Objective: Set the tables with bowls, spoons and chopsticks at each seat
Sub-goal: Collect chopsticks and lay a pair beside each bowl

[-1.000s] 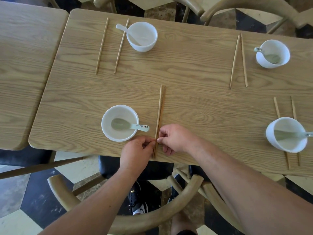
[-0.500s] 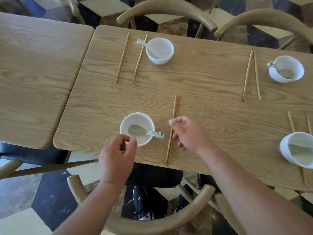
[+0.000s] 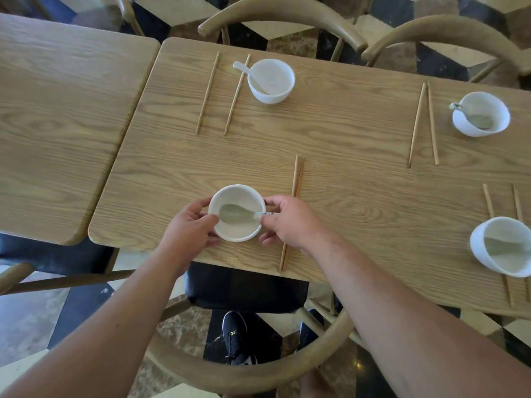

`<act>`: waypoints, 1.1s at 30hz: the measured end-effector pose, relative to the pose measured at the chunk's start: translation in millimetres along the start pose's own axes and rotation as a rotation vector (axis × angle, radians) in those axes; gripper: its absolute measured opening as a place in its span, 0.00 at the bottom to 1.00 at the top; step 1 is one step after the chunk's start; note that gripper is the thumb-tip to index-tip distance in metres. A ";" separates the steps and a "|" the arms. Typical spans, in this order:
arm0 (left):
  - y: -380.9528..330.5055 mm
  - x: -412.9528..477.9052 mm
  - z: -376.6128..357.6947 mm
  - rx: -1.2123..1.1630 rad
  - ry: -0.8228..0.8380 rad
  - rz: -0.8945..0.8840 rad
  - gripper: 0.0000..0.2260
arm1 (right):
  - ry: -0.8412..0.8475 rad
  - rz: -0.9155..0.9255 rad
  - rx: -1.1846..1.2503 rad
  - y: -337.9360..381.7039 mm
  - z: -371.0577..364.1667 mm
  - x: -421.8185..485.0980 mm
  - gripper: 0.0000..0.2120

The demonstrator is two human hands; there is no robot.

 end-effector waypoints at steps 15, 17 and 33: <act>7.4 -2.5 -17.2 -0.010 0.040 -0.023 0.17 | -0.050 -0.050 0.122 -6.7 12.0 -10.0 0.23; 7.4 -3.8 -18.8 -0.007 0.047 -0.029 0.17 | -0.052 -0.050 0.116 -6.9 13.0 -12.0 0.23; -7.8 -21.1 -14.6 0.344 -0.212 -0.133 0.24 | -0.116 -0.041 0.035 -11.6 26.6 -30.0 0.29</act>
Point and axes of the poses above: each hand's wrist, its own x-axis towards the middle knuckle, its own z-axis out of the back of the hand, y = z × x, the point moved 3 cm from there along x, towards the middle knuckle, and after that the axes turned 6 degrees about z, right-handed, at the moved point
